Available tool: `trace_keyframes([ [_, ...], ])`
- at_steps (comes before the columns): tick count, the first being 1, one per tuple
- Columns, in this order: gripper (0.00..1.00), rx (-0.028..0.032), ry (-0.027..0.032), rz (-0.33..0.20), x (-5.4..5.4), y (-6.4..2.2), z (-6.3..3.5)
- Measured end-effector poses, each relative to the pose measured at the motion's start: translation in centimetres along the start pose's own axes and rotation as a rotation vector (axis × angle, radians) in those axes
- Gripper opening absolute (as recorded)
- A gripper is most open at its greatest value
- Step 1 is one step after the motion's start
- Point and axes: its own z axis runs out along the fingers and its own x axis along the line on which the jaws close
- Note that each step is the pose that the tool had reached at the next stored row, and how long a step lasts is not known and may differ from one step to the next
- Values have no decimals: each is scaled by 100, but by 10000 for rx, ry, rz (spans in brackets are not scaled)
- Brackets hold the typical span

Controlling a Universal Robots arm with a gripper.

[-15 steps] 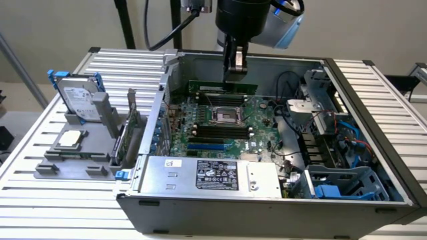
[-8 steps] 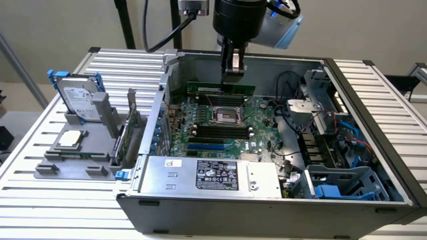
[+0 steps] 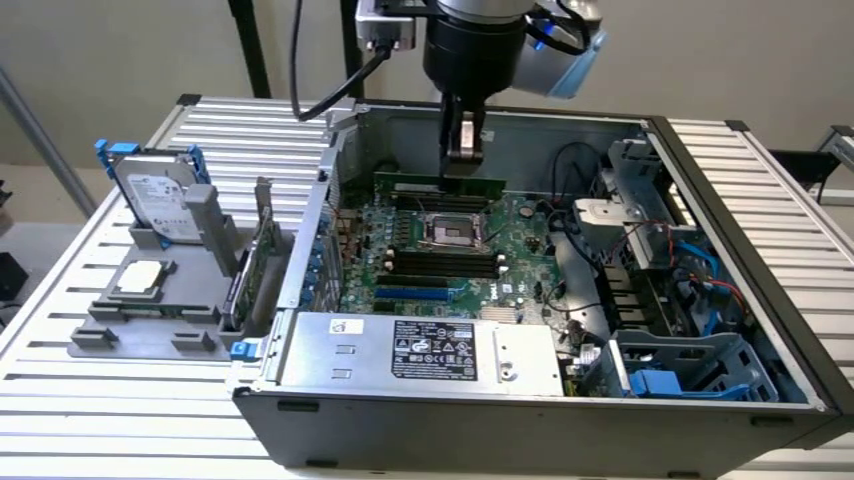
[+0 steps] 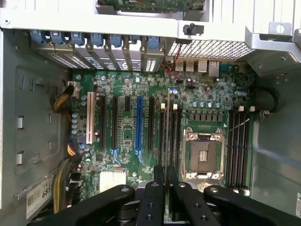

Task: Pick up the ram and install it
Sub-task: 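Insert the ram into the slot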

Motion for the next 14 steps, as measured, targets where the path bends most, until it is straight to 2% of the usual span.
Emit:
trace_keyframes([
  [8,14,0,1,0,10,-131,140],
  [14,14,-1,2,0,17,-140,249],
])
